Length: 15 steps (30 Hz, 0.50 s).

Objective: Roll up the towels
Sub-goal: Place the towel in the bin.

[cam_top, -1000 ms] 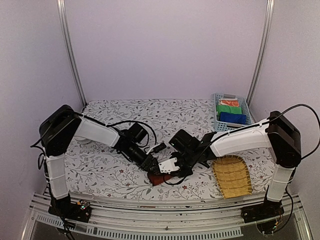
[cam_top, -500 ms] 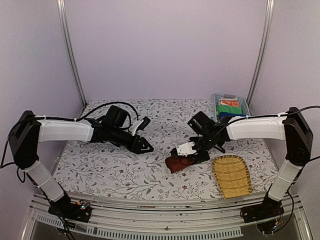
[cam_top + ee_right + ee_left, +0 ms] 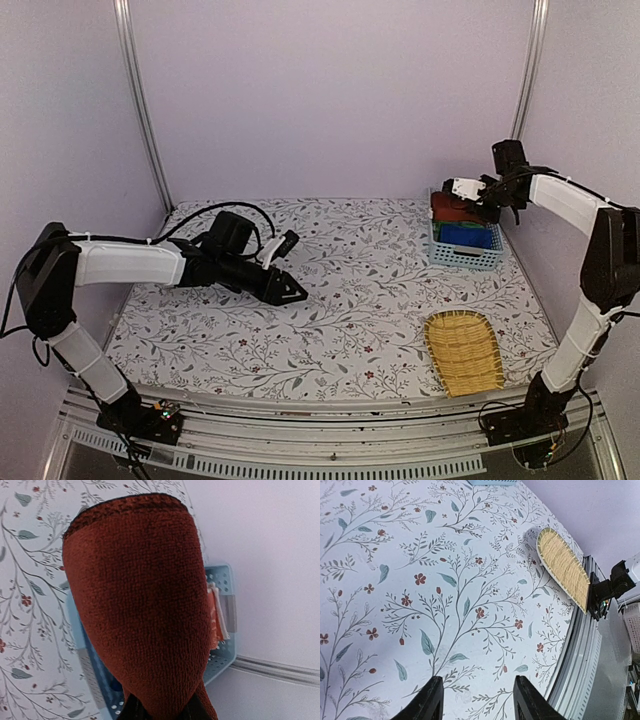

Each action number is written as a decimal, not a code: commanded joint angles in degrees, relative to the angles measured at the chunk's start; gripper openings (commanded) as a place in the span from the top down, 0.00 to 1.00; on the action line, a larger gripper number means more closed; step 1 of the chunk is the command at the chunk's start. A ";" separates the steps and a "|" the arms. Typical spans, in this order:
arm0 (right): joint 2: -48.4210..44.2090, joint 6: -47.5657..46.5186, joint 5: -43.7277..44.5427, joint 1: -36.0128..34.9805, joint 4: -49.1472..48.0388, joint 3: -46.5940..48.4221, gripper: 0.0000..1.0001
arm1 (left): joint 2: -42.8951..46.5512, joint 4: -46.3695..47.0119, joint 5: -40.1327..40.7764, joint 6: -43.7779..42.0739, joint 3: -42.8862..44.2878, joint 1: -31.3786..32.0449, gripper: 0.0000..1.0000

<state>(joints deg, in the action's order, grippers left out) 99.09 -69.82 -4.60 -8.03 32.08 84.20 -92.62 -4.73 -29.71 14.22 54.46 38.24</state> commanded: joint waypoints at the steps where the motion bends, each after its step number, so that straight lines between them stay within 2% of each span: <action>1: 4.64 -3.60 1.32 4.98 -2.50 3.86 0.97 | -0.33 1.97 -1.45 0.87 -0.69 -0.63 0.51; 6: 9.28 -3.83 2.05 7.68 -3.78 5.75 0.97 | -0.16 1.92 -1.78 1.36 -0.84 -0.64 0.51; 15: 12.14 -4.24 1.93 8.02 -4.74 3.93 0.98 | 0.78 1.34 -1.05 1.91 -1.42 -0.63 0.51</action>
<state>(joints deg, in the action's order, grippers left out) 111.00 -73.56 -2.90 -0.03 29.06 88.60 -92.62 -3.73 -30.79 15.62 53.91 38.24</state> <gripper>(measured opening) 0.171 0.491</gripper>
